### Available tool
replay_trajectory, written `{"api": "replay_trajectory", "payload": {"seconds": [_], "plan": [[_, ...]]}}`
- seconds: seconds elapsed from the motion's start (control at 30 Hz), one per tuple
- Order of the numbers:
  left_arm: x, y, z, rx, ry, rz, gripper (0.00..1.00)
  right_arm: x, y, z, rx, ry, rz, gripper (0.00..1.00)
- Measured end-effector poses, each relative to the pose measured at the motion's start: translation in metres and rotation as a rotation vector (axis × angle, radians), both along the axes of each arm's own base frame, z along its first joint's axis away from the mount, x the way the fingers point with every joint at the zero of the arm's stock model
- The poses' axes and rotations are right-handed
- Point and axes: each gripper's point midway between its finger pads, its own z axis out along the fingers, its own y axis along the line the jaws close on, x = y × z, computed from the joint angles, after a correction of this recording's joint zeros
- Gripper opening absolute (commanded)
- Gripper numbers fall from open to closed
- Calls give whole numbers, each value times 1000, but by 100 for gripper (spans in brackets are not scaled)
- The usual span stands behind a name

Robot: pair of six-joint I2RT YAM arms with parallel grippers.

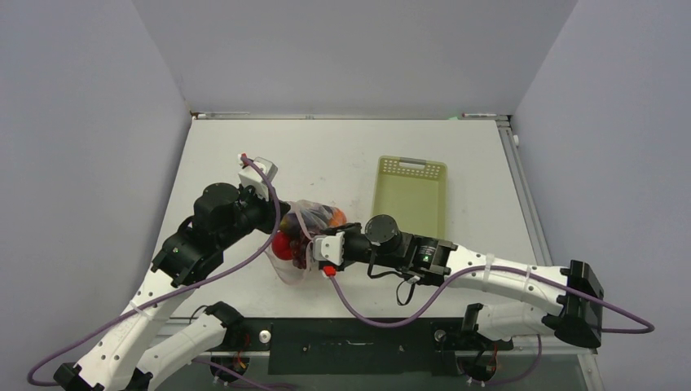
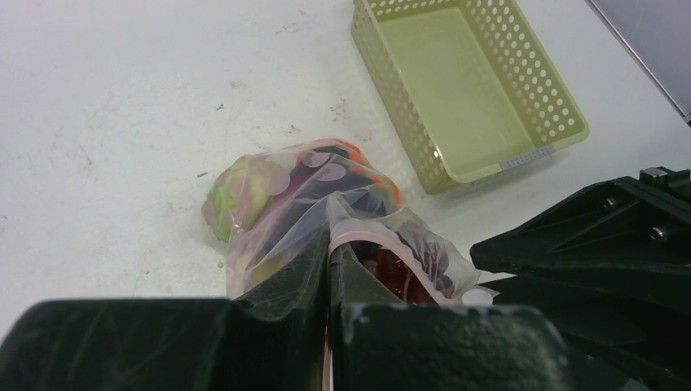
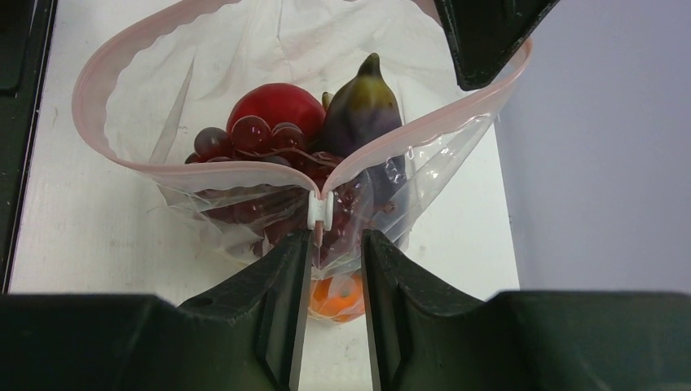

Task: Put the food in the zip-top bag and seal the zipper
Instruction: Adjust the zipper food storage bag at the center of the board.

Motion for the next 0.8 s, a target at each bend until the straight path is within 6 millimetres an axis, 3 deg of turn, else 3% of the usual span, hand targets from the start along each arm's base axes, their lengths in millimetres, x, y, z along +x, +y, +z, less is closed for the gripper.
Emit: {"api": "replay_trajectory", "payload": {"seconds": [0.3,0.57,0.8], "plan": [[0,0,0,1,1,0,0,-2,6,-15,-28,24,24,25],[0,0,0,1,1,0,0,-2,7,-19,-36,28,24,6],[0,0,0,1,1,0,0,-2,8,-18,-33,27,23,5]]}}
